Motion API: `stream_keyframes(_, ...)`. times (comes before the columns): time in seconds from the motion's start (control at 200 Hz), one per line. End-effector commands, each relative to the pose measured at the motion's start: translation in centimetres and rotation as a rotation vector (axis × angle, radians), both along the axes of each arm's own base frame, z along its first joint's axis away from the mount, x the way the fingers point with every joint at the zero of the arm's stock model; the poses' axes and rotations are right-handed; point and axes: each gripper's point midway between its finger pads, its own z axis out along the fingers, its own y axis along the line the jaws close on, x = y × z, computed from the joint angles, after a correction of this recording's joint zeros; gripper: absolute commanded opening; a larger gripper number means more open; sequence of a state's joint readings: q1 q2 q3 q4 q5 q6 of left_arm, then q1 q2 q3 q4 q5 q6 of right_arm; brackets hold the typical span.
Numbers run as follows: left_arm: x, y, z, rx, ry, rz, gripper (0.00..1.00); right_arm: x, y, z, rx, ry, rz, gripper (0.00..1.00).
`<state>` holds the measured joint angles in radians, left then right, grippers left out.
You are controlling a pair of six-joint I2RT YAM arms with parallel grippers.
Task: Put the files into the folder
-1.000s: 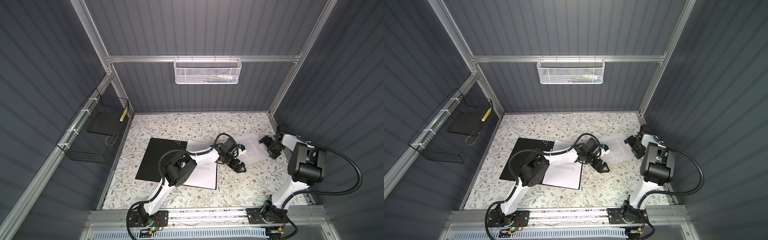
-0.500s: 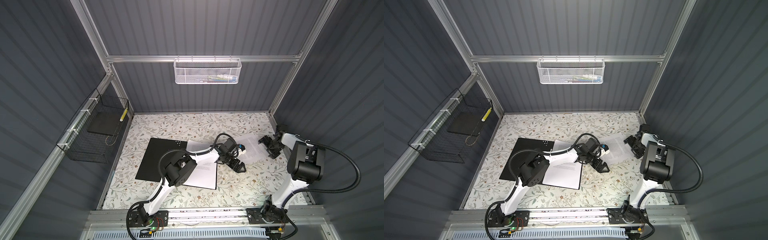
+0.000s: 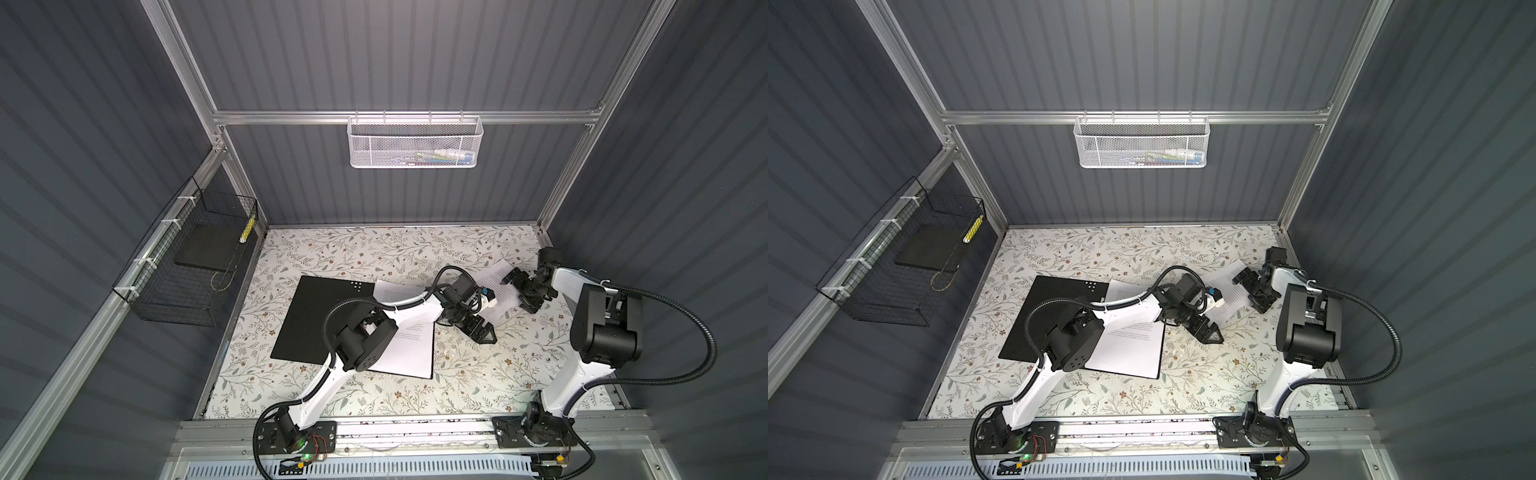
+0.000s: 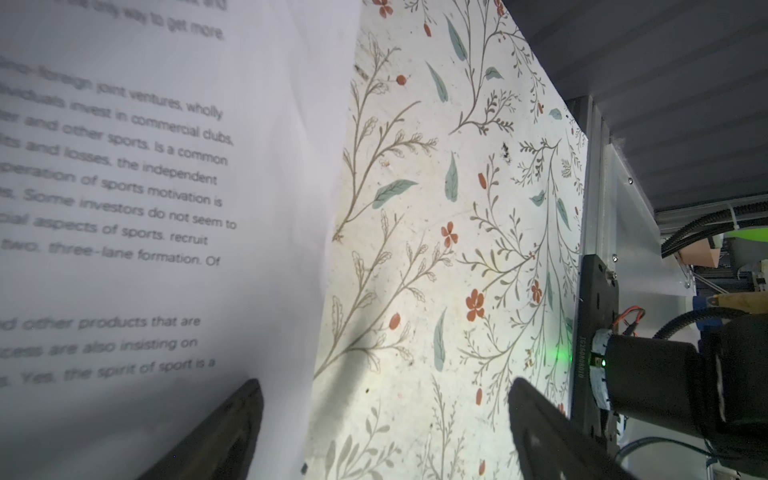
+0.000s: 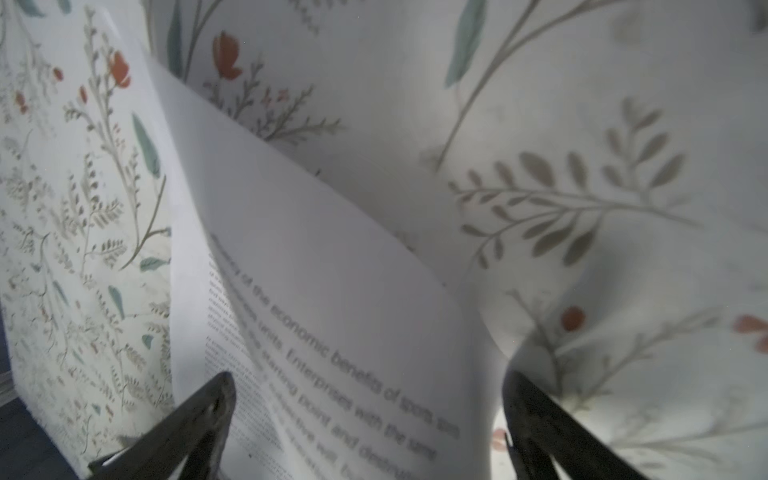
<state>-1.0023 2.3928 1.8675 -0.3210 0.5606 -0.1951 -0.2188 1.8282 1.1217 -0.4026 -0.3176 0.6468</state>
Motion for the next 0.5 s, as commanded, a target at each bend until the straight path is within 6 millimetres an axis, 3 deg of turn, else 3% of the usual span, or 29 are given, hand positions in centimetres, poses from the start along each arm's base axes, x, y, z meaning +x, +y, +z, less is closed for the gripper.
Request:
stream_keyframes(0.0, -3.1, 3.6, -7.9, 0.241, 0.137, -0.007, 0.93, -1.6, 3.0, -1.2, 0.143, 0.004, 0.031, 0.99)
stream_keyframes(0.495, -3.4, 3.3, -8.4, 0.246, 0.147, -0.007, 0.93, -2.2, 6.0, 0.0, 0.28, -0.162, 0.013, 0.99)
